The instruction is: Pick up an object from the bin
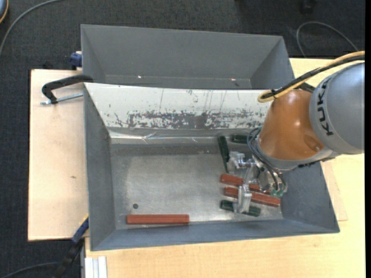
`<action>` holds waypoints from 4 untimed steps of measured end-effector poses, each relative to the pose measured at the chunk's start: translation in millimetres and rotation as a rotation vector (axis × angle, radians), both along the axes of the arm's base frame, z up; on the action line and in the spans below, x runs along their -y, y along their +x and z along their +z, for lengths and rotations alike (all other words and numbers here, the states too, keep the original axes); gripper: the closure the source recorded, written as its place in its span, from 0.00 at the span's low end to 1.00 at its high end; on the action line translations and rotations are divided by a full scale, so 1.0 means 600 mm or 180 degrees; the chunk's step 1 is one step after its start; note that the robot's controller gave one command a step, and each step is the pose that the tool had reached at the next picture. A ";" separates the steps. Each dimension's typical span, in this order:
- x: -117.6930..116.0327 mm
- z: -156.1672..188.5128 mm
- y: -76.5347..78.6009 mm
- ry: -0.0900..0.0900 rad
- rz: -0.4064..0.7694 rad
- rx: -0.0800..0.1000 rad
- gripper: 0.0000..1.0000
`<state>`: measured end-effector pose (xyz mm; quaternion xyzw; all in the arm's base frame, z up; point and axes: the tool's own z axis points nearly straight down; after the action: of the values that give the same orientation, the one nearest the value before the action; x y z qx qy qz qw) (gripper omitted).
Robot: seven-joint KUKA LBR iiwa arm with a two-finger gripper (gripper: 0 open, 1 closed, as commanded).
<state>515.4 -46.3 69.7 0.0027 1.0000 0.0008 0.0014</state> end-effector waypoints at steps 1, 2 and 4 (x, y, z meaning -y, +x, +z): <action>0.034 0.003 0.063 -0.0001 -0.0671 0.0006 0.00; 0.007 0.003 -0.020 0.0002 -0.0886 -0.0008 0.00; 0.099 0.007 0.043 -0.0004 -0.0294 0.0010 1.00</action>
Offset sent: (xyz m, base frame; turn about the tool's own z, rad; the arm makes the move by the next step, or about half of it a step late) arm 0.0357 -0.0212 0.0003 0.2114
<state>541.3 -105.6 73.7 0.0490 0.9988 0.0000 0.0030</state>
